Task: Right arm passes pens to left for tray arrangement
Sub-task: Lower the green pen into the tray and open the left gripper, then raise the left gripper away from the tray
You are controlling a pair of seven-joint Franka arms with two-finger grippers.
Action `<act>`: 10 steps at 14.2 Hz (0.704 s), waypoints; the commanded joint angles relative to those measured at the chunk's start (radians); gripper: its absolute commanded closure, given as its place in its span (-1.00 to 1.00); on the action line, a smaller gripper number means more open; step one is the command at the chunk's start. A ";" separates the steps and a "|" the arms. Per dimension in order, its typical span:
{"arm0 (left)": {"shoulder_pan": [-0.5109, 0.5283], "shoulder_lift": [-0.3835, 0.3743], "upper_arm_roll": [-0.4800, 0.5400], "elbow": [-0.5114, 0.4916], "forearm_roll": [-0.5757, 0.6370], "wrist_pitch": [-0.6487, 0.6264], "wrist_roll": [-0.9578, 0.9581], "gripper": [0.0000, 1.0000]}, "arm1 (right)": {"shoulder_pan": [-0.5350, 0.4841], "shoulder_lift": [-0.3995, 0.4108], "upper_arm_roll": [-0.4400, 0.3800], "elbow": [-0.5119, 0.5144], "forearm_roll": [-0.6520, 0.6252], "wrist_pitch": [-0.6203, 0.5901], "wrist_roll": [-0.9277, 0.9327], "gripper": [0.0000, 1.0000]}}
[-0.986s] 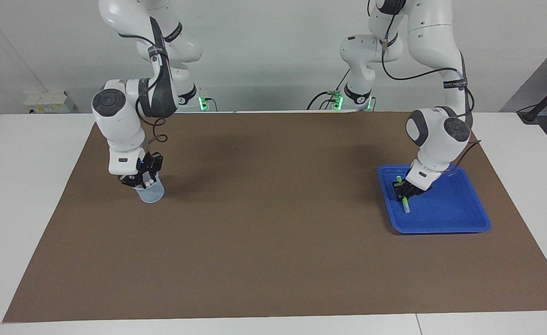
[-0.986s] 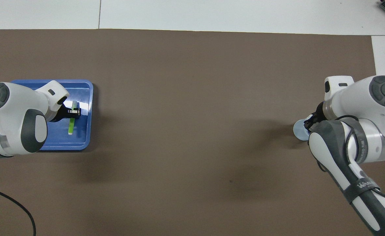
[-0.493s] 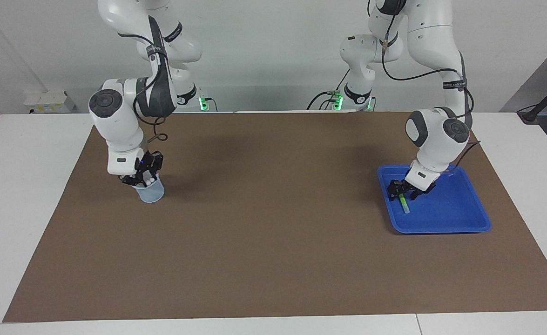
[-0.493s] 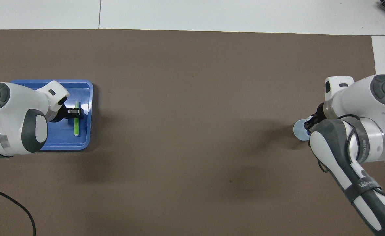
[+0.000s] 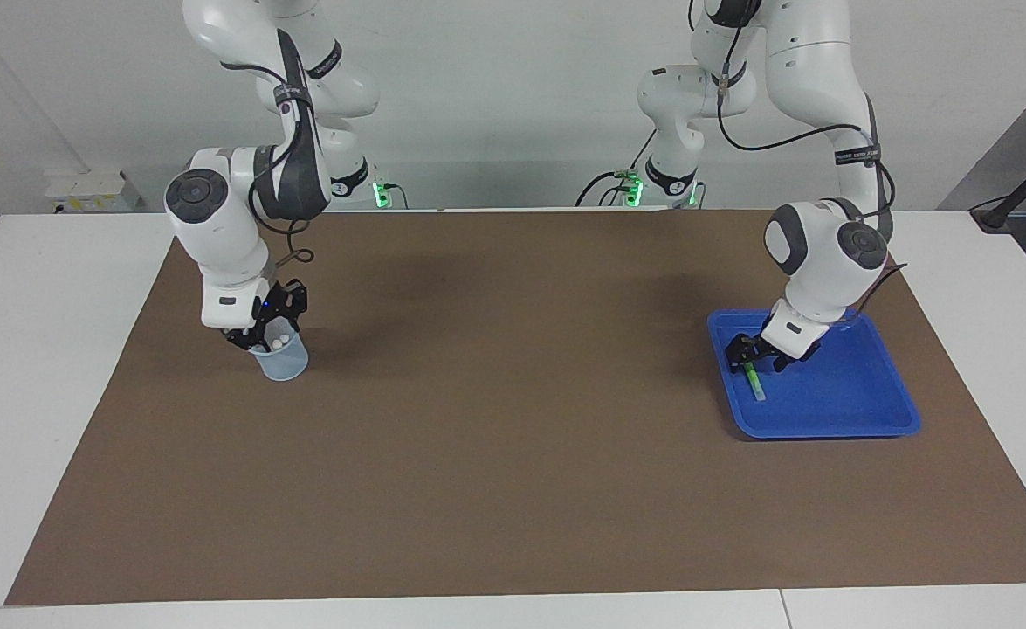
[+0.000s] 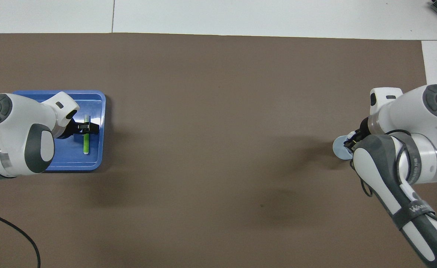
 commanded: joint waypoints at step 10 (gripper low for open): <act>-0.023 -0.120 -0.036 0.098 -0.126 -0.198 -0.360 -0.84 | 0.001 -0.022 0.011 0.029 0.108 -0.062 0.081 0.24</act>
